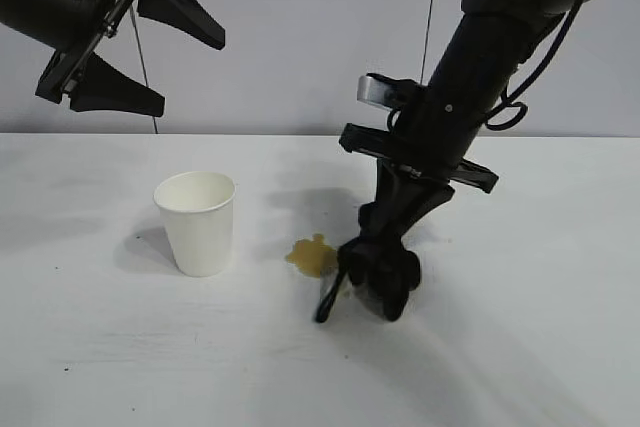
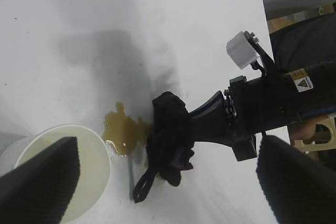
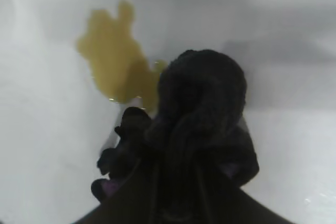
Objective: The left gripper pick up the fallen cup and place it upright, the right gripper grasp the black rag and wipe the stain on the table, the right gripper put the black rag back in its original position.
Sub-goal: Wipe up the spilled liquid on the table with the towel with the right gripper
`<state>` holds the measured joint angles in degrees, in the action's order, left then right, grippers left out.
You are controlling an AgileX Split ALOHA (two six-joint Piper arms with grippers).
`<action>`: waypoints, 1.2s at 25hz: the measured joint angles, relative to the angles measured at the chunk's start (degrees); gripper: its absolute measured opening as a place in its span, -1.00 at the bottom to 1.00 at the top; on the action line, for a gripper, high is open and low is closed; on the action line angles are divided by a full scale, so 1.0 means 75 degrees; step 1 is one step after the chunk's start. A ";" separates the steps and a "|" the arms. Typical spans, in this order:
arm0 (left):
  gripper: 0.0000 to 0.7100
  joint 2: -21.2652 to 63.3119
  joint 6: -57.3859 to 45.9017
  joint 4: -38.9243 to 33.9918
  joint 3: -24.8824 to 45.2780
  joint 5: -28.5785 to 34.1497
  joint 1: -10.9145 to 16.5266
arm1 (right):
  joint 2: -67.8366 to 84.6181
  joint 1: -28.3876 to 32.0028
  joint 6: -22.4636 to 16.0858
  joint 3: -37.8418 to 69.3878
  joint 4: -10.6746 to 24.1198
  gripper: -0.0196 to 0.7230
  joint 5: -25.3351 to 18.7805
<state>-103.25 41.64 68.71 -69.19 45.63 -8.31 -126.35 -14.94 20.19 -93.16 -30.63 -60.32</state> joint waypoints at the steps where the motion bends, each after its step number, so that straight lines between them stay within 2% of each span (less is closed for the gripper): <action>1: 0.86 0.0000 0.0000 0.0000 0.0000 0.0000 0.0000 | 0.0031 0.0000 0.0096 0.0000 -0.0111 -0.75 0.0055; 5: 0.86 0.0000 0.0000 0.0000 0.0000 0.0000 0.0000 | 0.0118 -0.0032 0.0250 0.0000 -0.0406 -0.75 0.0357; 10: 0.86 0.0000 0.0000 0.0000 0.0000 0.0000 0.0000 | 0.0124 -0.0547 0.0667 0.0000 -0.0438 -0.75 0.1019; 14: 0.86 0.0000 0.0000 0.0000 0.0000 0.0000 0.0000 | 0.0099 -0.1052 0.0753 0.0000 -0.0444 -0.75 0.1485; 20: 0.86 0.0000 0.0000 0.0000 0.0000 0.0010 0.0000 | -0.0168 -0.1174 0.0658 0.0000 -0.0118 -0.75 0.1666; 30: 0.86 0.0000 0.0000 0.0000 0.0000 0.0065 0.0000 | -0.0557 -0.1178 0.0658 0.0010 -0.0230 -0.75 0.2072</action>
<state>-103.25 41.64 68.71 -69.19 46.12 -8.31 -130.53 -23.77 25.13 -93.08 -32.36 -44.78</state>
